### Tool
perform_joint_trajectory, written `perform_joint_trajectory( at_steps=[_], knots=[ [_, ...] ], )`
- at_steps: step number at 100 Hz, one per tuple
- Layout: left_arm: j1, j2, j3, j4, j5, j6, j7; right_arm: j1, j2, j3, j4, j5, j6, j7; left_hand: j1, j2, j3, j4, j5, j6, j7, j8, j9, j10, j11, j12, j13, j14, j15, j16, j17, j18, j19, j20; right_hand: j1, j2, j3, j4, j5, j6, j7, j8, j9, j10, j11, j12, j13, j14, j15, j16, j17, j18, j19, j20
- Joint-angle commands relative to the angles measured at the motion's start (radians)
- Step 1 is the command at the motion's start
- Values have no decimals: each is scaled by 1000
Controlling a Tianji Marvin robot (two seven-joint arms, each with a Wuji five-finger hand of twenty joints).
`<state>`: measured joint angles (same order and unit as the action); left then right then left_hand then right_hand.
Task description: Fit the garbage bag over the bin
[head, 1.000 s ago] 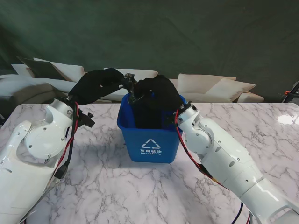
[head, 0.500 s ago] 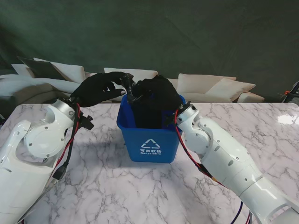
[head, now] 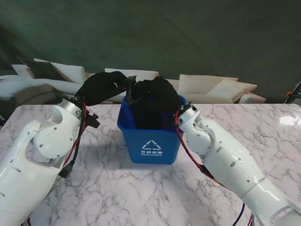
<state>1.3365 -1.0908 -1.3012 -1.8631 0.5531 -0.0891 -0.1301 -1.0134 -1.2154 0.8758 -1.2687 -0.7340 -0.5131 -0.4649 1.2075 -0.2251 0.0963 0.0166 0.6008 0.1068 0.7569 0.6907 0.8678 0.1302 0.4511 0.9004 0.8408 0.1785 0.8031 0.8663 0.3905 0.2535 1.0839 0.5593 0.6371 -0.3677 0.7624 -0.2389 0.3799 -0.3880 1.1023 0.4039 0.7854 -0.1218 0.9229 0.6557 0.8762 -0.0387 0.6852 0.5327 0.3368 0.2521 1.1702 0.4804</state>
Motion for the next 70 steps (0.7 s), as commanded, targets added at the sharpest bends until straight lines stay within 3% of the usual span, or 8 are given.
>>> perform_joint_trajectory(
  at_steps=[1, 6, 8, 18, 28, 40, 48, 70],
  knots=[
    [-10, 0, -4, -15, -2, -2, -21, -13, 11, 6, -24, -6, 14, 23, 57, -2, 9, 22, 4, -27, 28, 19, 31, -2, 26, 0, 19, -22, 33, 12, 2, -8, 39, -3, -111, 27, 11, 43, -47, 85, -74, -51, -75, 11, -43, -43, -49, 5, -35, -20, -31, 5, -24, -9],
    [-11, 1, -8, -19, -3, -7, -26, -22, 19, 15, -48, -5, 29, 53, 57, -5, 10, 22, 3, -30, 37, 22, 32, -1, 30, 4, 19, -23, 41, 15, 4, -11, 40, -2, -237, 41, 46, 134, -42, 157, -213, 31, -143, 32, -76, -91, -87, 13, -63, -31, -53, 12, -42, -6],
    [-12, 2, -8, -20, -3, -8, -27, -26, 22, 19, -56, -6, 34, 64, 57, -5, 10, 22, 3, -31, 40, 23, 32, -1, 31, 6, 20, -24, 43, 16, 5, -12, 41, -2, -274, 41, 38, 145, -52, 182, -248, 51, -173, 44, -97, -107, -105, 16, -76, -37, -62, 15, -49, -6],
    [-21, 3, -10, -18, -1, -12, -33, -44, 38, 38, -99, -2, 58, 135, 58, -9, 14, 21, 3, -36, 52, 25, 33, 0, 36, 11, 20, -25, 52, 19, 8, -17, 42, -2, -378, 30, -47, 150, -134, 299, -387, 14, -319, 113, -219, -215, -193, 37, -163, -80, -120, 33, -98, -15],
    [-34, 5, -8, -7, -2, -7, -46, -60, 47, 56, -134, 24, 76, 195, 59, -11, 17, 21, 6, -39, 60, 23, 37, 4, 39, 13, 24, -23, 58, 20, 10, -21, 43, -1, -422, 35, -120, 154, -174, 365, -468, -28, -403, 158, -280, -301, -238, 55, -219, -108, -152, 41, -130, -14],
    [-47, 6, 0, 11, 7, 0, -52, -82, 52, 80, -171, 60, 93, 239, 56, -7, 20, 19, -3, -42, 71, 21, 30, 7, 47, 22, 21, -30, 72, 25, 10, -24, 44, -1, -445, 51, -169, 157, -197, 397, -515, -48, -442, 179, -309, -329, -258, 72, -264, -129, -165, 44, -147, -9],
    [-55, 7, 6, 18, 17, 4, -56, -100, 55, 97, -202, 100, 106, 279, 57, -8, 22, 18, -5, -42, 77, 22, 28, 8, 51, 24, 18, -33, 75, 26, 10, -28, 43, -1, -448, 55, -199, 161, -218, 424, -569, -76, -473, 197, -389, -371, -288, 115, -388, -202, -190, 56, -211, -33],
    [-73, 10, 20, 23, 18, 11, -76, -141, 75, 159, -286, 124, 121, 360, 55, -8, 23, 17, -7, -44, 83, 20, 27, 8, 53, 24, 17, -33, 77, 26, 10, -28, 42, -1, -484, -10, -193, 148, -254, 476, -646, -146, -496, 247, -500, -418, -318, 153, -511, -280, -214, 68, -275, -69]
  ],
)
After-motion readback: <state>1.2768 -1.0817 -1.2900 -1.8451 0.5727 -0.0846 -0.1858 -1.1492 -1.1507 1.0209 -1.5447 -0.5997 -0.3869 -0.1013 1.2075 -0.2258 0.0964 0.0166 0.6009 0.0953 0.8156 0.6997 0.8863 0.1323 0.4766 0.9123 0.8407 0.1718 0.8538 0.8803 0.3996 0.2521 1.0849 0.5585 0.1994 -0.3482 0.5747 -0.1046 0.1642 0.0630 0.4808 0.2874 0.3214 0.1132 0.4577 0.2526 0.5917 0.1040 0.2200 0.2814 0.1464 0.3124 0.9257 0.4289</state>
